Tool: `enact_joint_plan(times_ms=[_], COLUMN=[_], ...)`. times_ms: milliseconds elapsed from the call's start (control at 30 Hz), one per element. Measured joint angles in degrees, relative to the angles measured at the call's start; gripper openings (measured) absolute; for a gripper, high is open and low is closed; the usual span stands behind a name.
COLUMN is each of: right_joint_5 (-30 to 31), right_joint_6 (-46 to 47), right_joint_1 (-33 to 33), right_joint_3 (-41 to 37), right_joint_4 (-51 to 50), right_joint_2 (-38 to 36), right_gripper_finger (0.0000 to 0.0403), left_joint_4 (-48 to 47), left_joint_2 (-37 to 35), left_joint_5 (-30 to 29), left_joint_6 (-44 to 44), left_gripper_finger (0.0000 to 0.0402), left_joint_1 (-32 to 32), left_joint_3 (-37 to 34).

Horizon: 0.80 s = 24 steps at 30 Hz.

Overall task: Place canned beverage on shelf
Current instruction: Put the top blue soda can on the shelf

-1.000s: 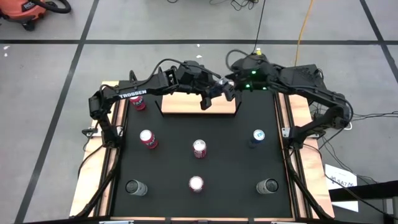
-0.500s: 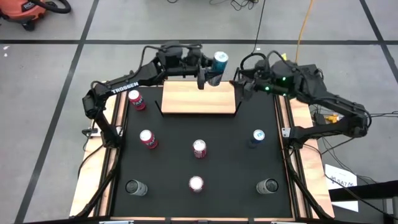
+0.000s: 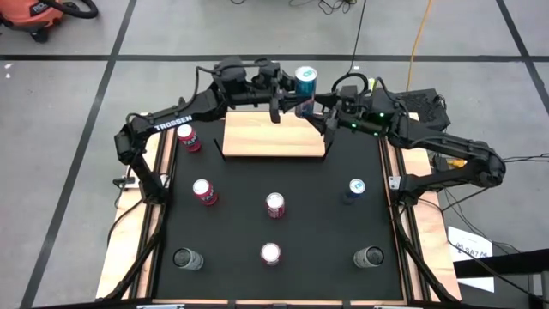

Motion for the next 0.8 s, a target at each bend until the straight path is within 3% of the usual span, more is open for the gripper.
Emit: enact_joint_plan(times_ms=[200,467,600,800], right_joint_5=[-0.5,-0.2,0.8,8.9], right_joint_6=[-0.4,-0.3,-1.8,-6.5], right_joint_1=[0.0,0.0,0.0,0.1], right_joint_3=[-0.1,-0.1,-0.1,-0.1], right_joint_4=[0.0,-0.2,-0.9,-2.9], right_joint_2=[1.5,1.7,1.7,1.7], right_gripper_finger=[0.0323,0.0216,0.0215,0.0216], left_joint_4=[-0.2,-1.4,-2.8,-3.8], left_joint_2=[0.0,0.0,0.0,-0.3], left_joint_5=[-0.1,-1.2,-2.6,-4.1], left_joint_6=[0.0,-0.9,-2.0,-2.9], left_gripper_finger=[0.0215,0.0223,0.0251,0.0304], left_joint_1=[0.0,0.0,0.0,1.3], left_joint_3=[0.0,0.0,0.1,0.1])
